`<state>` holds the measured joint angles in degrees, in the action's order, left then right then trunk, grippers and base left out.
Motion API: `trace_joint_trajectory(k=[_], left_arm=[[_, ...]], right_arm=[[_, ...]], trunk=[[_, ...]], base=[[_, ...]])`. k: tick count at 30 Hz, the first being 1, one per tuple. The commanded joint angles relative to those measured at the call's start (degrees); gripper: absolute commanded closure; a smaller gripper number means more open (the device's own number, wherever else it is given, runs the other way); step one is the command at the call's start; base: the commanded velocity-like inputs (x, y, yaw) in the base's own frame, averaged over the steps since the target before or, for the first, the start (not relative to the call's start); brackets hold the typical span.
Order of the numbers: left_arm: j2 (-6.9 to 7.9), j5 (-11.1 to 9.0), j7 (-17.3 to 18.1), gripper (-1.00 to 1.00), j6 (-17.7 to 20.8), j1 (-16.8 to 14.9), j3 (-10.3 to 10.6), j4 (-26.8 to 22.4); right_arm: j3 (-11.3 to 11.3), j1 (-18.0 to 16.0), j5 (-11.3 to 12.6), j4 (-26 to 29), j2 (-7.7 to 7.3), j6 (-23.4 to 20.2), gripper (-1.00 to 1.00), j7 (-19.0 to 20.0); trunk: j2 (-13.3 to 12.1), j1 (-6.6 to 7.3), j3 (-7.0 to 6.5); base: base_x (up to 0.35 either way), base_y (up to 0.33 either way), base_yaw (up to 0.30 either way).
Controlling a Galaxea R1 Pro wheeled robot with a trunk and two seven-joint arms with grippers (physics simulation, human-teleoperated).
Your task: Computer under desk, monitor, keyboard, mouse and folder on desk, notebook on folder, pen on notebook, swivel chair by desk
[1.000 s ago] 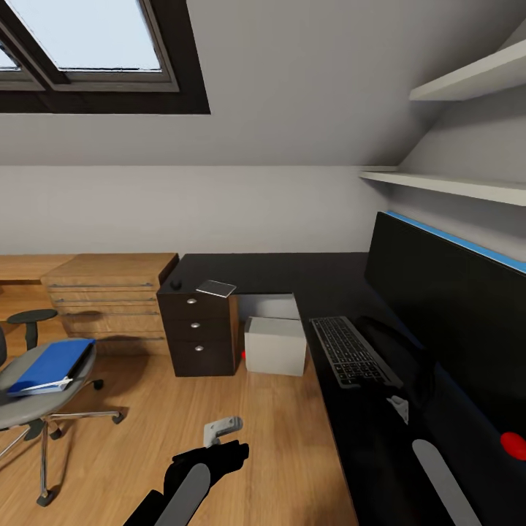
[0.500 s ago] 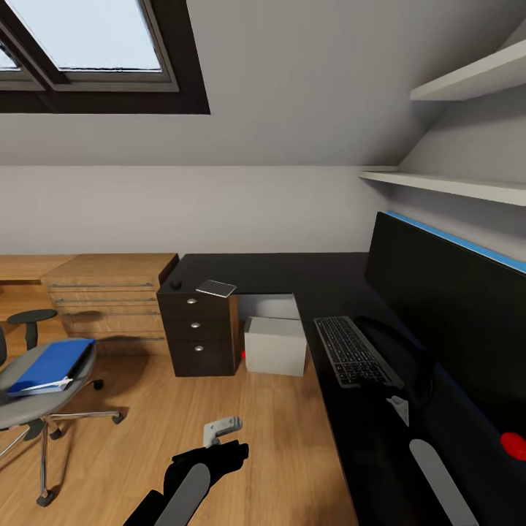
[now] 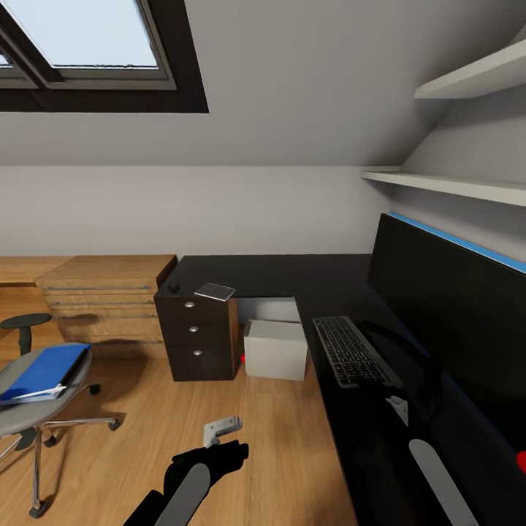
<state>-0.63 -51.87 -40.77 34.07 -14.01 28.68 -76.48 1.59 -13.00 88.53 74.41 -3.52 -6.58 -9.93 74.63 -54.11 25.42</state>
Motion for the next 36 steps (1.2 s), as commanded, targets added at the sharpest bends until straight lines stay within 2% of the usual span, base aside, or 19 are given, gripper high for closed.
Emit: trace_joint_trajectory(k=[1, 36], left_arm=[[0.01, -0.51, -0.54, -1.00, 0.04, -0.05, 0.06, -0.07], [-0.07, -0.43, -0.54, -1.00, 0.04, -0.05, 0.06, 1.16]], right_arm=[[0.08, -0.01, 0.15, -0.21, 0.00, -0.27, 1.00, -0.32], [0.08, -0.01, -0.33, -0.14, 0.00, 0.02, 1.00, -0.36]], trunk=[[0.03, -0.01, 0.07], [0.03, -0.01, 0.07]], base=[[0.022, 0.000, 0.000], [-0.016, -0.007, 0.000]])
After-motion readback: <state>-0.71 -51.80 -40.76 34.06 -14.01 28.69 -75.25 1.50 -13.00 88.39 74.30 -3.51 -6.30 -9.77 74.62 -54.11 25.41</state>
